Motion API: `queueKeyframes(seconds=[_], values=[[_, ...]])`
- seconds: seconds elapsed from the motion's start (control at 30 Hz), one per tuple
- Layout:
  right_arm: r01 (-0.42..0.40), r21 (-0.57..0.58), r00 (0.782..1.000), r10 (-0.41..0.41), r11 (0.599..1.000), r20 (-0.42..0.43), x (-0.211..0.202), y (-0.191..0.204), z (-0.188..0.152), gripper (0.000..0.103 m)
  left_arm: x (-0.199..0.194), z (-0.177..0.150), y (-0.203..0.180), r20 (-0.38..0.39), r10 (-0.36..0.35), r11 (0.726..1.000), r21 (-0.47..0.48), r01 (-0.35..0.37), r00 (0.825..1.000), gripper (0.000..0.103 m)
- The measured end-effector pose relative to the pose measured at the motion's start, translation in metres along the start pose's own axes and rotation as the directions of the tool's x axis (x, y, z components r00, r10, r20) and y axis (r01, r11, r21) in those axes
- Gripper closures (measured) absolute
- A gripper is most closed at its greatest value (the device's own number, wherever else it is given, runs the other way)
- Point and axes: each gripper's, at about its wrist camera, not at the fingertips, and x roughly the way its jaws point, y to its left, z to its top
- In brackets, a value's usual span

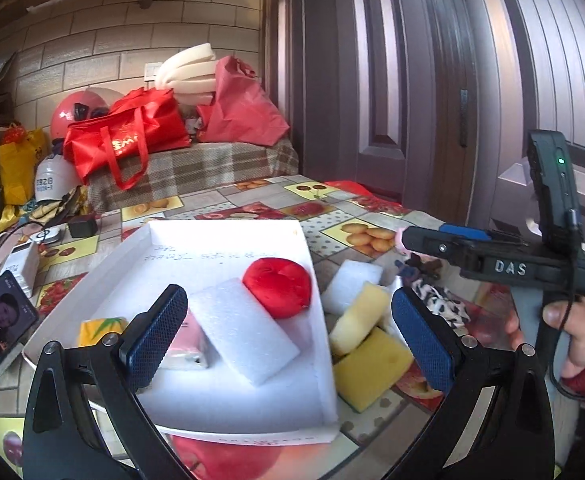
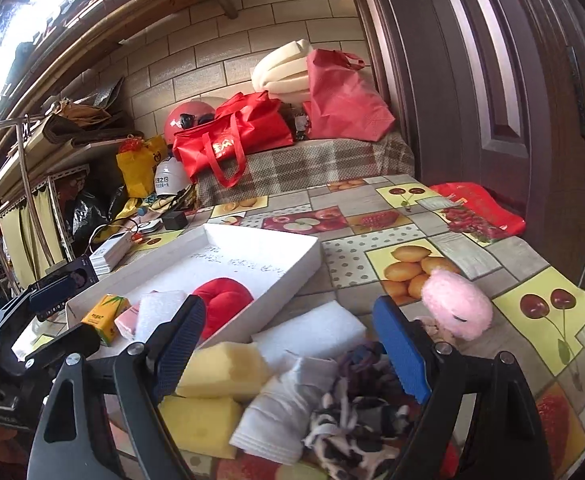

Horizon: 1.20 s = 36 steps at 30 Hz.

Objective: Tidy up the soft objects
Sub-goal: 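Move both grippers back toward the remaining soft objects, then grasp the yellow sponge with the left gripper while the right gripper grasps the black-and-white patterned cloth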

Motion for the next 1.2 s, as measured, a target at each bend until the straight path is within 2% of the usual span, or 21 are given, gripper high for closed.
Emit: queueKeyframes(seconds=[0.1,0.17,0.3,0.4,0.53,0.7,0.8,1.03,1.2], values=[[0.073,0.095,0.997,-0.074,0.993,0.003,-0.01,-0.043,0.004,0.017,0.01,0.0,-0.025,-0.086,-0.149,0.987,0.052,0.154,0.985,0.0],[0.106,0.143,0.994,-0.11,0.984,0.022,-0.017,-0.061,0.005,0.017,0.019,0.0,-0.04,-0.153,-0.216,0.971,0.071,0.229,0.964,0.0],[0.098,0.198,0.994,-0.105,0.975,0.024,-0.02,-0.071,0.003,0.017,0.031,-0.006,-0.064,-0.261,-0.311,0.939,0.062,0.337,0.914,0.001],[0.085,0.194,0.995,-0.093,0.977,0.032,-0.022,-0.07,0.004,0.017,0.04,-0.009,-0.074,-0.321,-0.282,0.941,0.091,0.326,0.904,0.001],[0.065,0.229,0.996,-0.075,0.971,0.038,-0.023,-0.077,0.003,0.017,0.059,-0.014,-0.073,-0.401,-0.267,0.947,0.059,0.315,0.876,0.001],[0.048,0.285,0.998,-0.06,0.957,0.035,-0.024,-0.088,-0.001,0.017,0.073,-0.01,-0.071,-0.394,-0.195,0.969,0.062,0.238,0.898,0.001],[0.041,0.286,0.997,-0.056,0.957,0.045,-0.027,-0.087,-0.001,0.017,0.075,-0.007,-0.071,-0.376,-0.184,0.974,0.054,0.219,0.908,0.001],[0.031,0.291,0.998,-0.044,0.956,0.039,-0.025,-0.087,-0.001,0.017,0.081,-0.002,-0.066,-0.357,-0.173,0.98,0.029,0.195,0.918,0.001],[0.029,0.306,0.998,-0.042,0.951,0.036,-0.024,-0.09,-0.002,0.017,0.091,-0.003,-0.067,-0.396,-0.145,0.985,0.027,0.169,0.907,0.001]])
